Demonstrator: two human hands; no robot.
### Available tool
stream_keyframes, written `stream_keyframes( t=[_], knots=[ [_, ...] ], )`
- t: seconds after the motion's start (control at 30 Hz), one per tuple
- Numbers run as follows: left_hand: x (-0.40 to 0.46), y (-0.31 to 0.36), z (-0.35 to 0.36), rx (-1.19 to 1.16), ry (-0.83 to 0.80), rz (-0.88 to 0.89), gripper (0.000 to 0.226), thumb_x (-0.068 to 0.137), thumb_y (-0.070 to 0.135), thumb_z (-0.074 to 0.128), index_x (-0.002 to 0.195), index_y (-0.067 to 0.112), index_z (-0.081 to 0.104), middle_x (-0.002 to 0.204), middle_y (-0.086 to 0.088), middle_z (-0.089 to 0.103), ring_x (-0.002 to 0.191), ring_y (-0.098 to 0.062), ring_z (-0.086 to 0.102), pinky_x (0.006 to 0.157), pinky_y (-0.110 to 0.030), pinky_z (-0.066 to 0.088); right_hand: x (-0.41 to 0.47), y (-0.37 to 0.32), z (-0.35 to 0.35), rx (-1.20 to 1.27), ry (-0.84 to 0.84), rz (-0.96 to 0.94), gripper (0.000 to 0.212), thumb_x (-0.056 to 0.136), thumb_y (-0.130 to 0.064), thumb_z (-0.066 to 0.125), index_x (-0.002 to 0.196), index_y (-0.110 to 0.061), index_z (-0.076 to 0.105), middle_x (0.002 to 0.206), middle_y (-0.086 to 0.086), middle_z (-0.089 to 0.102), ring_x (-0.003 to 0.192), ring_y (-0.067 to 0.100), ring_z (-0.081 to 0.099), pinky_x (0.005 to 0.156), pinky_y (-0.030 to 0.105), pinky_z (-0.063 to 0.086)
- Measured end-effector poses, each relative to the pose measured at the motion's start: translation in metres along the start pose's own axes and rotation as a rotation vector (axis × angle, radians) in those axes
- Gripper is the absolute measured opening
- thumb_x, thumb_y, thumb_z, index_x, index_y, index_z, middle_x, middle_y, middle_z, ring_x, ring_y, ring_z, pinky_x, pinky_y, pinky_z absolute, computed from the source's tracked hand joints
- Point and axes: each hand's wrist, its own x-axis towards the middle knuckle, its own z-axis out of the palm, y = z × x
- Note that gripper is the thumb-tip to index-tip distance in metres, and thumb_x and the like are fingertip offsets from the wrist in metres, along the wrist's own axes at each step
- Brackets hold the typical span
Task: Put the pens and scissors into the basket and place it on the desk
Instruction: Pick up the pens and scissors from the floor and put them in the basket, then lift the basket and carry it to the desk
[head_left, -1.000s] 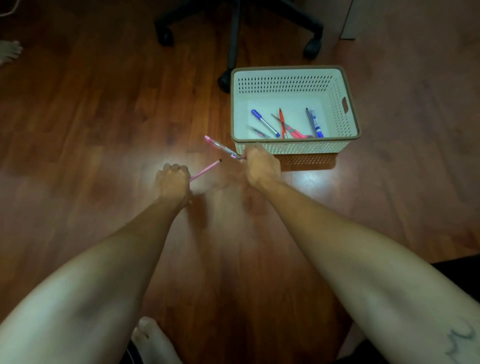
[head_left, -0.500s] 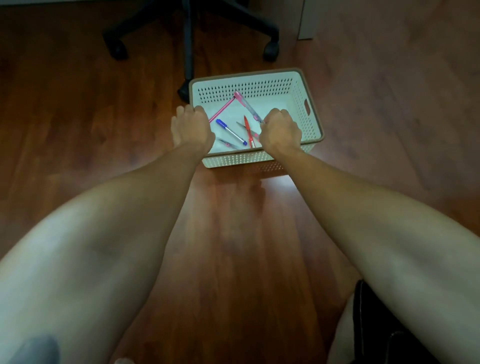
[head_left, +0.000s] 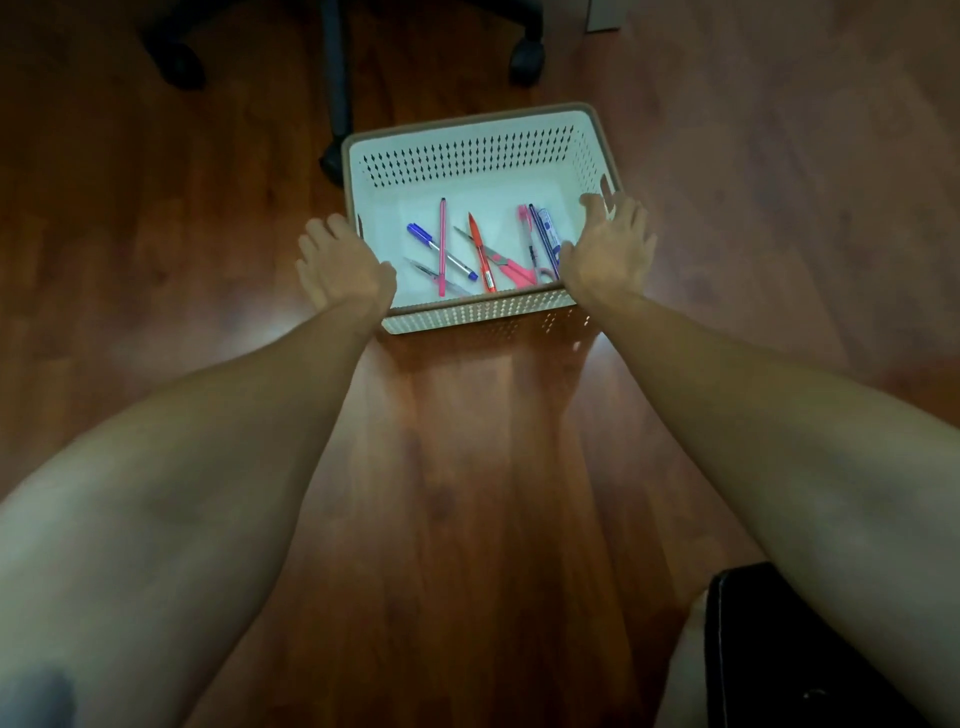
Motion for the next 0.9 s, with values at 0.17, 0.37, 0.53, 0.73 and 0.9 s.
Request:
stream_keyframes(
  t=[0.17, 0.37, 0.53, 0.73, 0.9],
  knots=[
    [0.007, -0.007, 0.013, -0.197, -0.152, -0.216, 0.061, 0.091, 0.025, 0.062, 0.140, 0.001, 0.034, 0.144, -0.019, 0.043, 0.132, -0.036, 0.045, 0.105, -0.043, 0.039, 0.011, 0.021, 0.003, 0.032, -0.114, 0.103, 0.075, 0.089, -0.021, 0.060, 0.152, -0.029, 0.020, 0.161, 0.013, 0.016, 0.147, 0.036, 0.017, 0.116, 0.055, 0.022],
    [0.015, -0.011, 0.028, -0.365, -0.317, -0.329, 0.043, 0.093, 0.011, 0.049, 0.135, 0.003, 0.043, 0.138, -0.022, 0.053, 0.117, -0.043, 0.060, 0.097, -0.045, 0.054, 0.016, 0.025, 0.002, 0.256, -0.120, 0.233, 0.066, 0.092, -0.014, 0.056, 0.151, -0.013, 0.024, 0.145, 0.015, 0.042, 0.126, 0.035, 0.048, 0.101, 0.043, 0.042],
    [0.007, -0.021, 0.024, -0.382, -0.360, -0.320, 0.041, 0.092, 0.004, 0.051, 0.132, 0.004, 0.045, 0.134, -0.020, 0.057, 0.113, -0.043, 0.062, 0.092, -0.047, 0.056, 0.016, 0.021, -0.005, 0.273, -0.119, 0.320, 0.045, 0.096, -0.019, 0.051, 0.136, -0.005, 0.037, 0.128, 0.017, 0.057, 0.113, 0.036, 0.058, 0.087, 0.039, 0.047],
    [-0.018, -0.051, 0.010, -0.377, -0.374, -0.377, 0.042, 0.091, 0.006, 0.051, 0.132, 0.006, 0.054, 0.132, -0.019, 0.061, 0.120, -0.039, 0.059, 0.099, -0.039, 0.050, -0.006, 0.014, -0.010, 0.261, -0.232, 0.380, 0.035, 0.090, -0.003, 0.052, 0.125, -0.007, 0.050, 0.118, 0.018, 0.063, 0.106, 0.036, 0.062, 0.087, 0.040, 0.052],
    [-0.041, -0.080, -0.018, -0.535, -0.411, -0.444, 0.044, 0.084, 0.009, 0.044, 0.126, 0.014, 0.057, 0.128, -0.017, 0.063, 0.101, -0.046, 0.067, 0.083, -0.053, 0.059, -0.033, 0.000, -0.036, 0.269, -0.338, 0.328, 0.034, 0.088, 0.001, 0.054, 0.121, -0.002, 0.047, 0.116, 0.022, 0.061, 0.107, 0.039, 0.060, 0.087, 0.040, 0.052]
  ],
)
